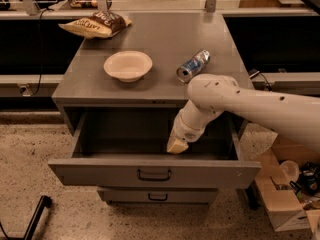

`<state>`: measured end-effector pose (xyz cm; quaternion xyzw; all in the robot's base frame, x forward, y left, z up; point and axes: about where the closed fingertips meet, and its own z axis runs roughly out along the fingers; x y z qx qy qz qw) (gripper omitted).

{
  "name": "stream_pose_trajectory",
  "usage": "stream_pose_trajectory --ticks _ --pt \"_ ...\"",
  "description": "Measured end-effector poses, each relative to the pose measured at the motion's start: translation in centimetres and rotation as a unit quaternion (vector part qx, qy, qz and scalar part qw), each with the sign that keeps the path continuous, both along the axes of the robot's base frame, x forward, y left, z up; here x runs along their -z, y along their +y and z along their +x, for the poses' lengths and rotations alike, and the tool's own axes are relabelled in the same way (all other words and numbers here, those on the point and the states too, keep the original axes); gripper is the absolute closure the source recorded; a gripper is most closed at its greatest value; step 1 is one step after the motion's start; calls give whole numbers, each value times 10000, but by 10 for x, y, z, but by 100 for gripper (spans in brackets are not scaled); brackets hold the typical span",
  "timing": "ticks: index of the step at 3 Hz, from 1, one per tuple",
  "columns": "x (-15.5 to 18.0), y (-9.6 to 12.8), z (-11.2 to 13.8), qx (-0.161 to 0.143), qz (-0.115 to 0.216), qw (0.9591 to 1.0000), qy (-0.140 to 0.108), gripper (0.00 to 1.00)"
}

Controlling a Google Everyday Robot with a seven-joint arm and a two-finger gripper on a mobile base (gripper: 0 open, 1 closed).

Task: Open top drawer

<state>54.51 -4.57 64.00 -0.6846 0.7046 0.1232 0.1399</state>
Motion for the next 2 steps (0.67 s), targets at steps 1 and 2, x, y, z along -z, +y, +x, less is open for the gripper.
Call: stream_pose_trajectory --ticks 1,2 --pt "-3 27 -30 -254 84 9993 253 100" --pt "-4 41 -55 -441 102 9977 508 100"
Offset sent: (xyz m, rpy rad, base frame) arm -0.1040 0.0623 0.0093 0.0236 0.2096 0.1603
